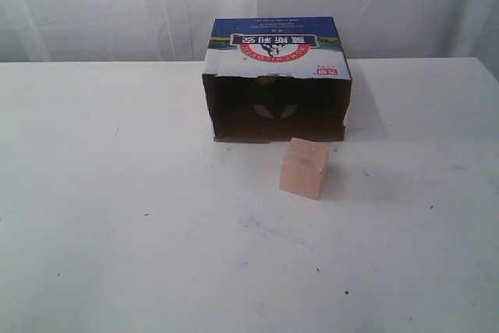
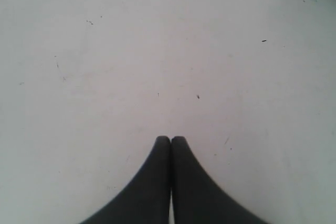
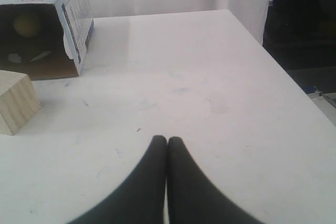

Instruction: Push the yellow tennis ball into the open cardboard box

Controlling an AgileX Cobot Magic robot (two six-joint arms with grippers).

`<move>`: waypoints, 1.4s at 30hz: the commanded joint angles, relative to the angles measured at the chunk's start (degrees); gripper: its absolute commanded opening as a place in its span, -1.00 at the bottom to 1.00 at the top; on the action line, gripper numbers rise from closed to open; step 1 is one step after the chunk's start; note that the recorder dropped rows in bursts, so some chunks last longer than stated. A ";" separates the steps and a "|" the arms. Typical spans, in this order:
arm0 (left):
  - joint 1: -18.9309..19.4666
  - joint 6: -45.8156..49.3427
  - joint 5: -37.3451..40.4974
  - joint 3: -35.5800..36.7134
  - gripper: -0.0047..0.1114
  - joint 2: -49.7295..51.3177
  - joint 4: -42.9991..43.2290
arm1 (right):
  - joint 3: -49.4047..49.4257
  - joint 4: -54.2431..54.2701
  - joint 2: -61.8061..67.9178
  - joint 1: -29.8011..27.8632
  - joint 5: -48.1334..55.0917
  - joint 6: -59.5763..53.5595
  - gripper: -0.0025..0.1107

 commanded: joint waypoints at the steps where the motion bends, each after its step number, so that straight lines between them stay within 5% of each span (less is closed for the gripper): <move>1: 0.29 -0.43 3.49 0.54 -0.92 -0.24 -0.59 | 0.30 -0.31 -0.36 -0.25 -0.27 0.10 -0.96; 9: 0.29 1.06 -2.63 0.29 -0.92 -0.24 -0.81 | 0.30 -0.31 -0.36 -0.25 -0.27 0.10 -0.96; 16: 0.29 -0.81 4.71 0.29 -0.92 -0.24 -0.91 | 0.30 -0.31 -0.36 -0.25 -0.27 0.10 -0.96; 23: 0.29 10.12 -4.39 0.40 -0.92 -0.24 0.88 | 0.30 -0.31 -0.36 -0.25 -0.27 0.10 -0.96; 42: 0.29 6.66 -3.80 2.14 -0.92 -0.24 -0.30 | 0.30 -0.31 -0.36 -0.25 -0.27 0.10 -0.96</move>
